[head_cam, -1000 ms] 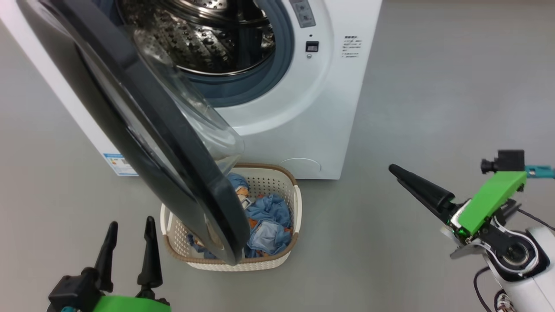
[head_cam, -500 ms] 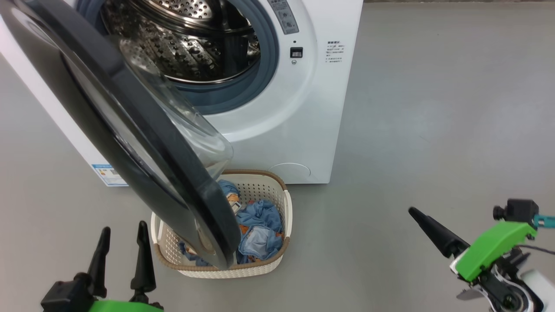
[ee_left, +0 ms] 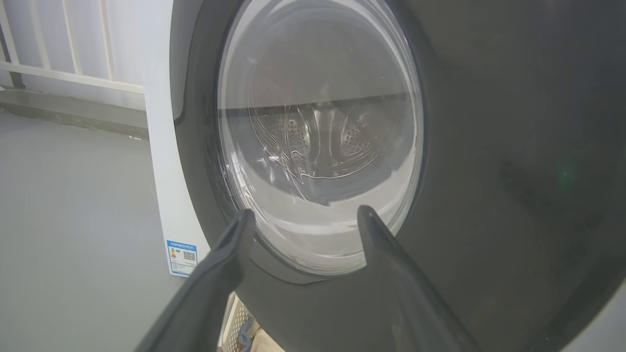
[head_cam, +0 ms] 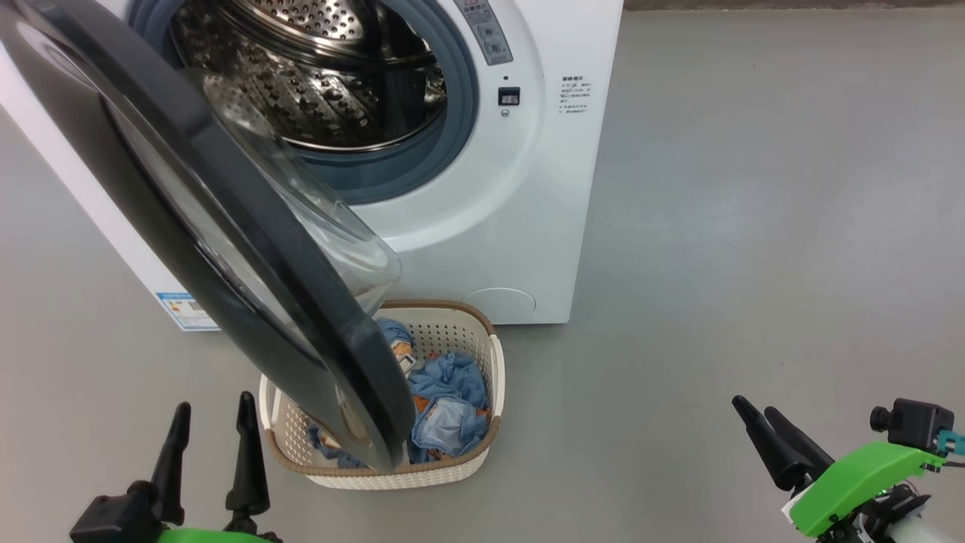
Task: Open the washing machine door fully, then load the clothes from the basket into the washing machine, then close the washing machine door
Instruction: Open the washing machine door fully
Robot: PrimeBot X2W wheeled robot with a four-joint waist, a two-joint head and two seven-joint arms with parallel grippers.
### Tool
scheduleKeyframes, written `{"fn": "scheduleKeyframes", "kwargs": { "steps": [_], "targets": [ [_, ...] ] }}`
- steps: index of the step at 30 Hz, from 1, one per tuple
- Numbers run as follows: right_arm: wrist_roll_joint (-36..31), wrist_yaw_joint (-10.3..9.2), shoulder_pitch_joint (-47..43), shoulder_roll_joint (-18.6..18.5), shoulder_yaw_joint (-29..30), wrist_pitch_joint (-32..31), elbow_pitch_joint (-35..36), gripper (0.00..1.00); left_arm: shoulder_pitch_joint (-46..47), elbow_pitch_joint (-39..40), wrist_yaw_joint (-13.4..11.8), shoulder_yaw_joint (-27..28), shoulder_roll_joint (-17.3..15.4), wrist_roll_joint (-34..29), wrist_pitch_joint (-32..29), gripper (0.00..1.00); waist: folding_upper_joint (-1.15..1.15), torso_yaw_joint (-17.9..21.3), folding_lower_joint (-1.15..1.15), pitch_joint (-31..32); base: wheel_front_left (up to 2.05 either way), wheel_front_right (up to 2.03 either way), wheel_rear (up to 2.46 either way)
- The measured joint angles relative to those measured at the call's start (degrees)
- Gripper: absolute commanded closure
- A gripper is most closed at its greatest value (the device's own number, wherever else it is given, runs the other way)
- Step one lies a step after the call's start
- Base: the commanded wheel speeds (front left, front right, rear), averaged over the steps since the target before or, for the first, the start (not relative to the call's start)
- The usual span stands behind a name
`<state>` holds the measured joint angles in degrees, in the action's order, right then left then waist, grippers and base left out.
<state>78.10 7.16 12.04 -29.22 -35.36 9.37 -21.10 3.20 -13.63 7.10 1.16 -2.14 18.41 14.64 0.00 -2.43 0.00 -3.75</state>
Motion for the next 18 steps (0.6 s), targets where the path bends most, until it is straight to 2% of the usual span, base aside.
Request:
{"fn": "scheduleKeyframes", "kwargs": {
  "steps": [6, 12, 18],
  "targets": [
    [-0.1, 0.0, 0.2, -1.2, -3.2, 3.9, -1.3, 0.0, 0.0, -0.2, 0.0, -0.1, 0.0, 0.0, 0.0, 0.0, 0.0, -0.3, 0.0, 0.5, 0.0, 0.0, 0.0],
    [-1.5, 0.0, 0.4, -1.7, -3.5, 4.6, -2.4, 0.0, -0.2, -0.4, 0.0, -0.1, 0.0, 0.0, 0.0, 0.0, 0.0, -0.7, 0.0, 0.9, 0.0, 0.0, 0.0],
    [-9.7, 0.0, 0.3, -0.9, 1.8, 4.9, -2.5, 0.0, -0.4, -0.4, 0.0, -0.2, 0.0, 0.0, 0.0, 0.0, 0.0, -0.9, 0.0, 1.4, 0.0, 0.0, 0.0]
  ]
}}
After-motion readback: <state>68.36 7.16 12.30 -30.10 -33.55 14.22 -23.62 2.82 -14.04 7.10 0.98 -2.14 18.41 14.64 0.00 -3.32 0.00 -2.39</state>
